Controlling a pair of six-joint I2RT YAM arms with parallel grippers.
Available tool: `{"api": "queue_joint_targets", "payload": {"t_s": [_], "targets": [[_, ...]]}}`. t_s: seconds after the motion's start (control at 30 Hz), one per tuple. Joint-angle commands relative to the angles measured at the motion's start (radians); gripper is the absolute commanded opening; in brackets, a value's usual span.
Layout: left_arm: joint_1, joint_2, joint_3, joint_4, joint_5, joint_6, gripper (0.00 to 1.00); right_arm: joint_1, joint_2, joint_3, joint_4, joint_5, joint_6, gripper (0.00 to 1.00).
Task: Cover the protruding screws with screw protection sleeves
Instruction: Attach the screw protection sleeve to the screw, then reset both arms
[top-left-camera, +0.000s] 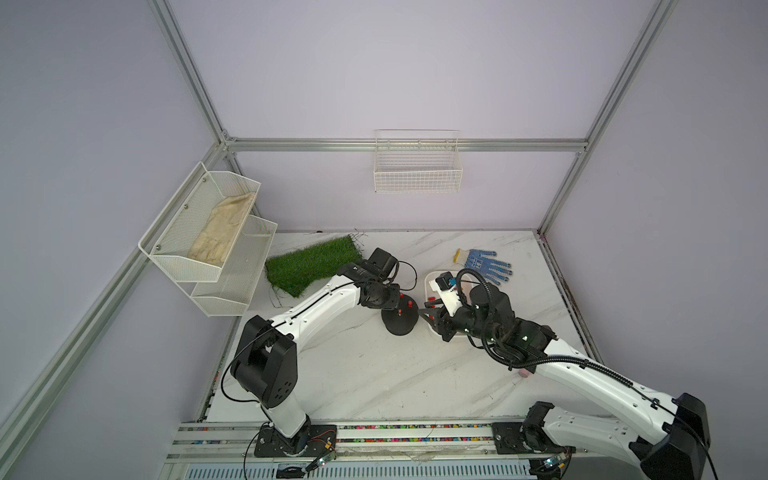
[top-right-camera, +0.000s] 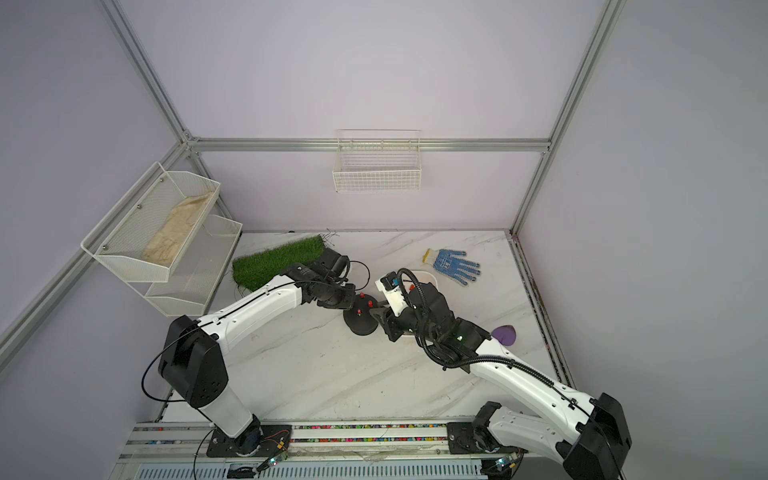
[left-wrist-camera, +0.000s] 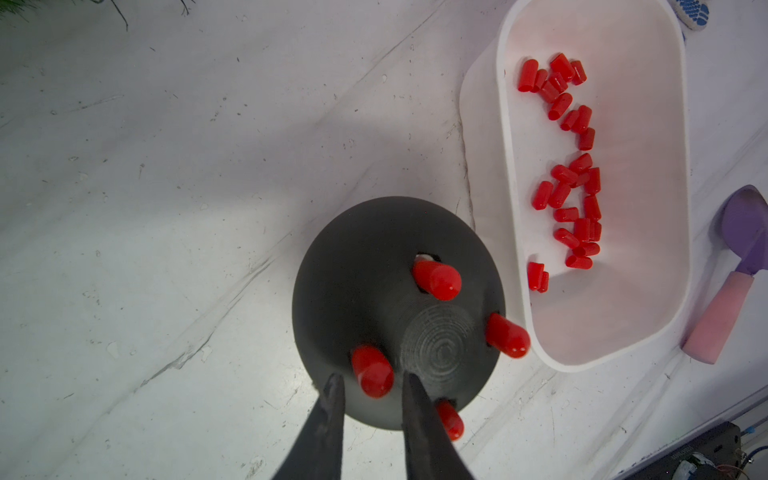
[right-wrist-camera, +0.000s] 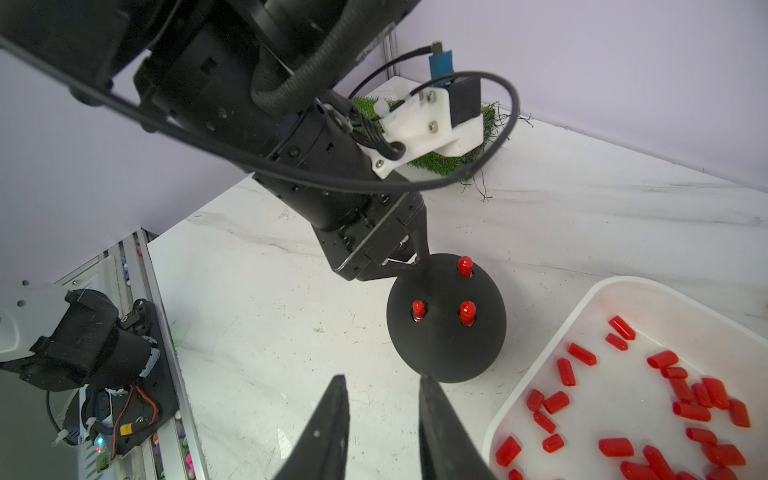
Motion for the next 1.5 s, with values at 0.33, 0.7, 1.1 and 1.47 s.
{"api": "queue_joint_targets", "payload": {"t_s": [0.33, 0.7, 1.1, 1.47], "targets": [[-0.006, -0.059, 0.013, 0.003, 0.010, 0.007, 0.23, -0.004, -0.031, -0.027, 0.019, 0.005, 0.007, 0.32], [-0.006, -0.172, 0.010, 0.009, -0.020, -0.004, 0.38, -0.019, -0.039, -0.020, 0.017, 0.018, 0.041, 0.36], [0.050, -0.447, -0.128, 0.041, -0.178, -0.033, 1.00, -0.141, -0.023, 0.011, 0.016, 0.013, 0.100, 0.97], [0.316, -0.550, -0.281, 0.179, -0.295, 0.031, 1.00, -0.303, 0.047, 0.039, 0.014, 0.512, 0.200, 0.97]]}}
